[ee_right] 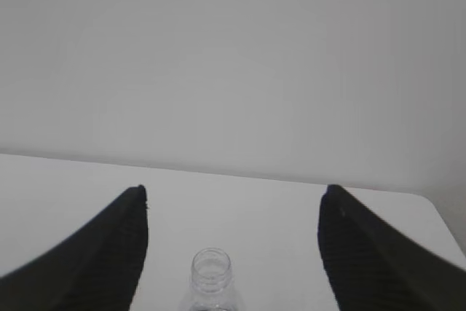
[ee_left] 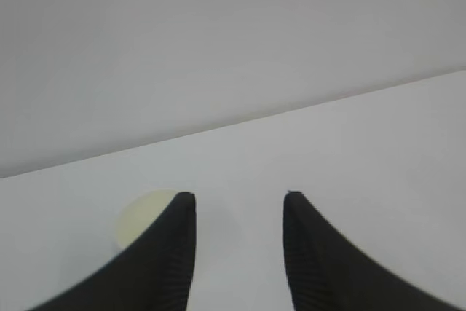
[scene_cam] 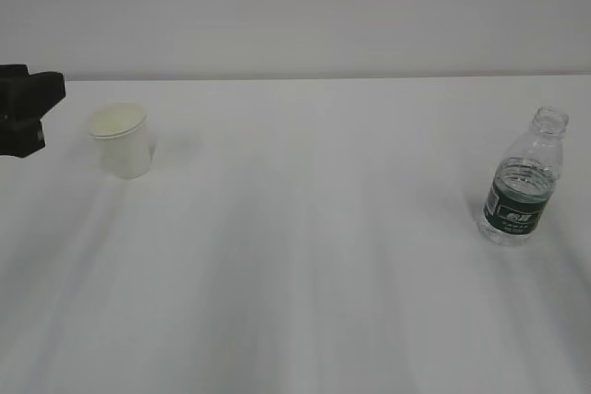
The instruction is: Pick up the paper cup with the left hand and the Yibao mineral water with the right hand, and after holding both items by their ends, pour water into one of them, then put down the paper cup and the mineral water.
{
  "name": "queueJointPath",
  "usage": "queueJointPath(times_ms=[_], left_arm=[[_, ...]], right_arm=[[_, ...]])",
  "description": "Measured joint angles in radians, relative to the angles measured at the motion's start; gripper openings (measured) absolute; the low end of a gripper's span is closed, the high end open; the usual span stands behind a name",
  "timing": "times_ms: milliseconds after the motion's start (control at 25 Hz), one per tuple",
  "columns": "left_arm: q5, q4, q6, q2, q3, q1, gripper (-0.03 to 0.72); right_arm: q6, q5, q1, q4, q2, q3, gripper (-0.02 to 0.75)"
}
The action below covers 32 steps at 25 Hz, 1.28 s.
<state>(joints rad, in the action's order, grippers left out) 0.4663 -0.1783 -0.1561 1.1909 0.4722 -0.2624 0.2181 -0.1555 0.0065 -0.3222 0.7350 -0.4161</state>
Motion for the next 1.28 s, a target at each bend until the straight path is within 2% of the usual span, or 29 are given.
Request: queueJointPath(times_ms=[120,320,480,640,800,1000,1120,1280], left_arm=[[0.032,-0.011,0.000,0.039,0.000,0.000,0.304],[0.050,-0.040,-0.001,0.086,0.000,-0.001,0.377],[0.054,-0.041,-0.001,0.098,0.000,-0.001,0.389],[0.058,-0.041,-0.001,0.098,0.000,-0.001,0.384],[0.089,-0.041,-0.001,0.098,0.000,-0.001,0.339],[0.191,-0.041,-0.001,0.098,0.000,-0.001,0.330],[0.217,-0.042,-0.001,0.098,0.000,-0.001,0.373],[0.236,-0.042,-0.001,0.105,0.000,-0.001,0.490]], right_arm=[[0.083,-0.021,0.000,-0.090,0.000,0.017,0.552],[0.212,-0.084,0.000,-0.259,0.043,0.028,0.552],[0.292,-0.169,0.000,-0.379,0.107,0.028,0.552],[0.309,-0.222,0.000,-0.404,0.157,0.028,0.552],[0.309,-0.222,0.000,-0.407,0.182,0.028,0.552],[0.309,-0.222,0.000,-0.423,0.199,0.028,0.552],[0.309,-0.231,0.000,-0.426,0.206,0.028,0.552],[0.290,-0.305,0.000,-0.380,0.206,0.072,0.552]])
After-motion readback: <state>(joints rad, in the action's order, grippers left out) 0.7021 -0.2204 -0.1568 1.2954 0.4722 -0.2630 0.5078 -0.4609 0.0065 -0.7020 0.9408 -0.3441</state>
